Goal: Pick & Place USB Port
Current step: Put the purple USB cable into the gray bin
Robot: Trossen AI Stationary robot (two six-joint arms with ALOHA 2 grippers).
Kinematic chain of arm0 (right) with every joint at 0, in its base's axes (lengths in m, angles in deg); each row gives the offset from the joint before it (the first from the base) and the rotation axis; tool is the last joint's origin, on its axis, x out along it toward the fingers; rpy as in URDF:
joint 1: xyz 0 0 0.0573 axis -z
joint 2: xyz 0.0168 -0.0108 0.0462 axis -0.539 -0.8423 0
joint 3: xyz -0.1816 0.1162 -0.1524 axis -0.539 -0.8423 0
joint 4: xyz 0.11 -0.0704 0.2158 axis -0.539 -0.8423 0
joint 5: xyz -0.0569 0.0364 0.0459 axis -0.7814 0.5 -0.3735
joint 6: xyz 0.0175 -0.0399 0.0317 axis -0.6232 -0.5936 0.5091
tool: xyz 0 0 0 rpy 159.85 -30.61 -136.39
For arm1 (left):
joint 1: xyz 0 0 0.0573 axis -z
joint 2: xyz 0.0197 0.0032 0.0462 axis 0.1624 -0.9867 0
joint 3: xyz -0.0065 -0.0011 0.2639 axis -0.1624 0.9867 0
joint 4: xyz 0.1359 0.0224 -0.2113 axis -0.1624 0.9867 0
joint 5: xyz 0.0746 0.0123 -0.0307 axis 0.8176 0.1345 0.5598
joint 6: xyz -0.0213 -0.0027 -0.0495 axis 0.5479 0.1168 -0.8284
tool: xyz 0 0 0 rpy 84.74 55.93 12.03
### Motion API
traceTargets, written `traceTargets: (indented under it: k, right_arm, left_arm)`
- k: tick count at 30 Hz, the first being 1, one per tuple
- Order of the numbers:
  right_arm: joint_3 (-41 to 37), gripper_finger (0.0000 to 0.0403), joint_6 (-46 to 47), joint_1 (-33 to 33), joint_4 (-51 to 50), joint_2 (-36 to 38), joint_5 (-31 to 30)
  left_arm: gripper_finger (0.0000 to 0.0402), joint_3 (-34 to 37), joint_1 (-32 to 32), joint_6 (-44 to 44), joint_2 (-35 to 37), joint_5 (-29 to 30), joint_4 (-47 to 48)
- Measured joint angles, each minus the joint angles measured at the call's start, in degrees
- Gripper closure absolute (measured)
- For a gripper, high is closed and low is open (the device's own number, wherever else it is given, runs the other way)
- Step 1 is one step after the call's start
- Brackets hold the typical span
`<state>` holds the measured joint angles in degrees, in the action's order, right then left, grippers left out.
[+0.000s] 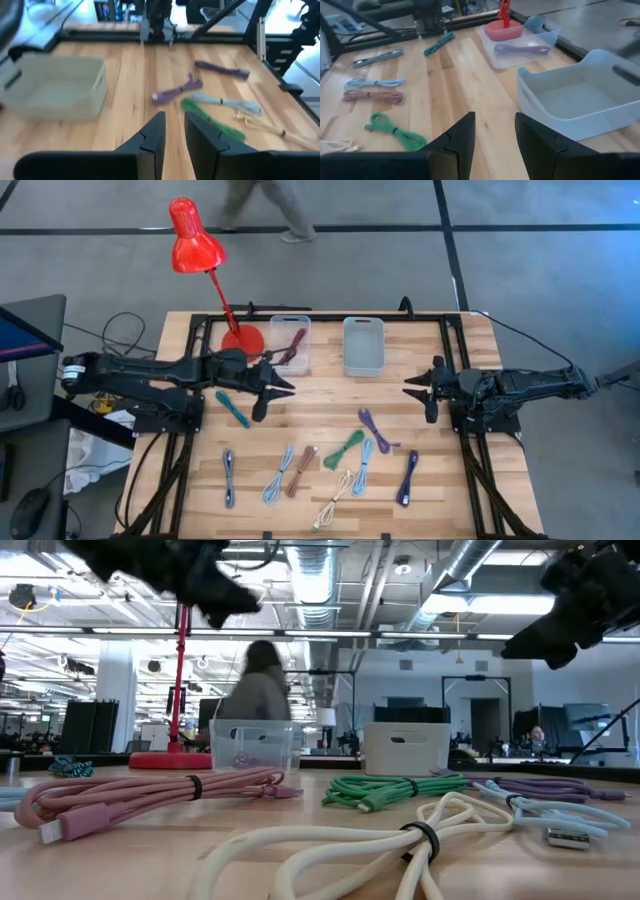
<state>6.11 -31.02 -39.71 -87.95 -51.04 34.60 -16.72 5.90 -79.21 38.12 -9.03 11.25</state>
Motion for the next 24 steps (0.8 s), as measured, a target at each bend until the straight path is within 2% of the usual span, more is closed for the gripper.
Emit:
traceTargets:
  k: [11, 19, 24]
  right_arm:
    - [0.00, 0.0271, 0.12, -0.02, 1.82, 0.02, 0.34]
    - [0.07, 0.0270, 14.27, -0.02, -7.51, -3.00, 2.77]
    - [0.07, 0.0270, 15.91, -0.02, -6.26, -8.84, 5.36]
  left_arm:
    - [0.0344, 13.29, 1.73, -6.05, 9.09, 1.92, -4.09]
    - [0.0344, 15.82, 2.80, -7.05, 11.58, 1.95, -6.59]
    - [0.0344, 15.82, 2.80, -7.05, 11.56, 1.95, -7.04]
